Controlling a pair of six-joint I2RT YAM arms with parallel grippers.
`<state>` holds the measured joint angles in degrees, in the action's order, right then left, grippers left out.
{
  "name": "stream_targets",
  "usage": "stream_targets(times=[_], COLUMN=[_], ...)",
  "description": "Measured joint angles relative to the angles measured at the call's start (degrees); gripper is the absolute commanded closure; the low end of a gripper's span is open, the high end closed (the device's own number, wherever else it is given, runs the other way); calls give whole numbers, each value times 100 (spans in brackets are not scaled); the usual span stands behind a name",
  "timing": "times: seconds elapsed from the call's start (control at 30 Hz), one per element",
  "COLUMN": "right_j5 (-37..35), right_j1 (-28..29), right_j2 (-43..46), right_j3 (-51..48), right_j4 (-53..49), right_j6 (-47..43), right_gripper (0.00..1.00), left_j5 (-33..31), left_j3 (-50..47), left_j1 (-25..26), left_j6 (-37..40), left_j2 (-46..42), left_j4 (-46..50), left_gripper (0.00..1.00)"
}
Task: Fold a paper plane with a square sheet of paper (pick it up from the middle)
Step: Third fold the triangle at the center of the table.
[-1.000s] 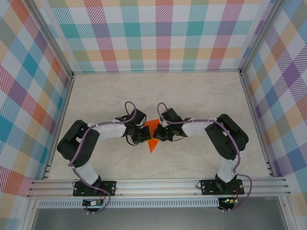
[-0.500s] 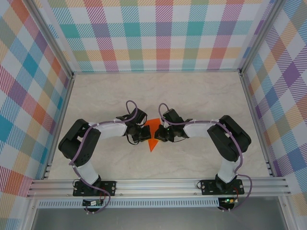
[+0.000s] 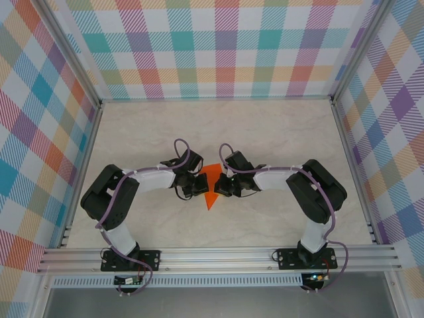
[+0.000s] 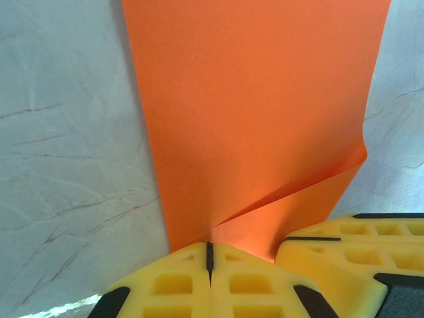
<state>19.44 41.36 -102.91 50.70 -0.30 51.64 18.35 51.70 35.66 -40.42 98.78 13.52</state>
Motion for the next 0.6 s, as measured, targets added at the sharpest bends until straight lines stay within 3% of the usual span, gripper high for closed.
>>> stream_targets(times=[0.6], right_j5=[-101], right_j1=[0], right_j2=[0], right_j3=[0], right_j4=[-103], right_j6=[48], right_gripper=[94], left_j5=[-4], left_j3=[-2], left_j1=[11], left_j6=[39], left_j2=[-7], left_j4=[-20], left_gripper=[95])
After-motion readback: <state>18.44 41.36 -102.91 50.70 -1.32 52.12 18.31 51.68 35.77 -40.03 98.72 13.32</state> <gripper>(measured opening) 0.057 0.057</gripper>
